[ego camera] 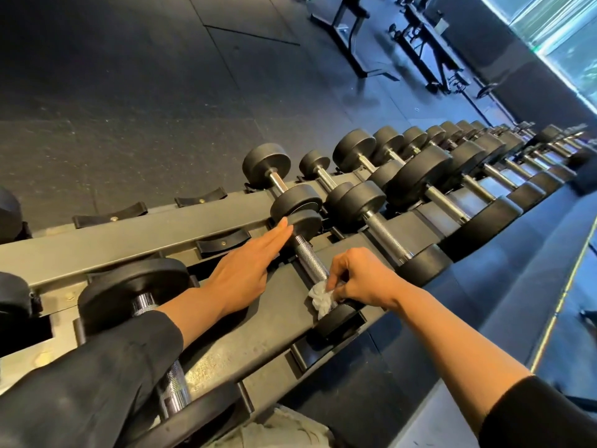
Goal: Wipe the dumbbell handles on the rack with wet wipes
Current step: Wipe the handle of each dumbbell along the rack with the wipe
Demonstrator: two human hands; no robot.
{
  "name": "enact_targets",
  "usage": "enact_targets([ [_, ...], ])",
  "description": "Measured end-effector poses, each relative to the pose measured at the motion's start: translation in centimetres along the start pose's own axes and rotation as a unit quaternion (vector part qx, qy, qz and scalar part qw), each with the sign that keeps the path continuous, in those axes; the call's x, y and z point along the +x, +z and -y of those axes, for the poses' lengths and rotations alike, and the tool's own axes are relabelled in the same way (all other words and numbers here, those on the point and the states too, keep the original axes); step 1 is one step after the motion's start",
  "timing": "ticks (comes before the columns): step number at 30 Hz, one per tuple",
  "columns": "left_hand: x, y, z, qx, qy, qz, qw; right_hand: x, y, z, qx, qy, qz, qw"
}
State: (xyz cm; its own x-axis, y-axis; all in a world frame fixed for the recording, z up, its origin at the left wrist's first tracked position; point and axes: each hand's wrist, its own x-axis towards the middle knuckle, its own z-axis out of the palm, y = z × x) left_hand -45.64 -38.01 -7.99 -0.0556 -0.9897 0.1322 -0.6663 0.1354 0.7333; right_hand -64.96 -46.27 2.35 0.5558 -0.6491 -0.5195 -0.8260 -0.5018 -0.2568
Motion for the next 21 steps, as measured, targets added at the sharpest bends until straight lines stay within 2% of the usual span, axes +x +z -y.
enact_targets([
  [3,-0.1,0.0,-0.3,0.001,-0.006,-0.002,1.0,0.2,0.0,0.0,-0.001,-0.007,0.001,1.0],
  [8,-0.5,-0.1,-0.9,0.022,-0.02,-0.01,1.0,1.2,0.7,-0.2,0.023,-0.047,-0.079,0.995],
  [16,-0.3,-0.4,-2.7,0.137,-0.08,-0.013,0.987,6.5,0.4,-0.5,0.018,-0.188,-0.127,0.974],
  [21,0.7,1.1,-4.8,0.189,-0.14,-0.045,0.971,7.8,0.9,-3.2,0.035,-0.265,-0.155,0.951],
])
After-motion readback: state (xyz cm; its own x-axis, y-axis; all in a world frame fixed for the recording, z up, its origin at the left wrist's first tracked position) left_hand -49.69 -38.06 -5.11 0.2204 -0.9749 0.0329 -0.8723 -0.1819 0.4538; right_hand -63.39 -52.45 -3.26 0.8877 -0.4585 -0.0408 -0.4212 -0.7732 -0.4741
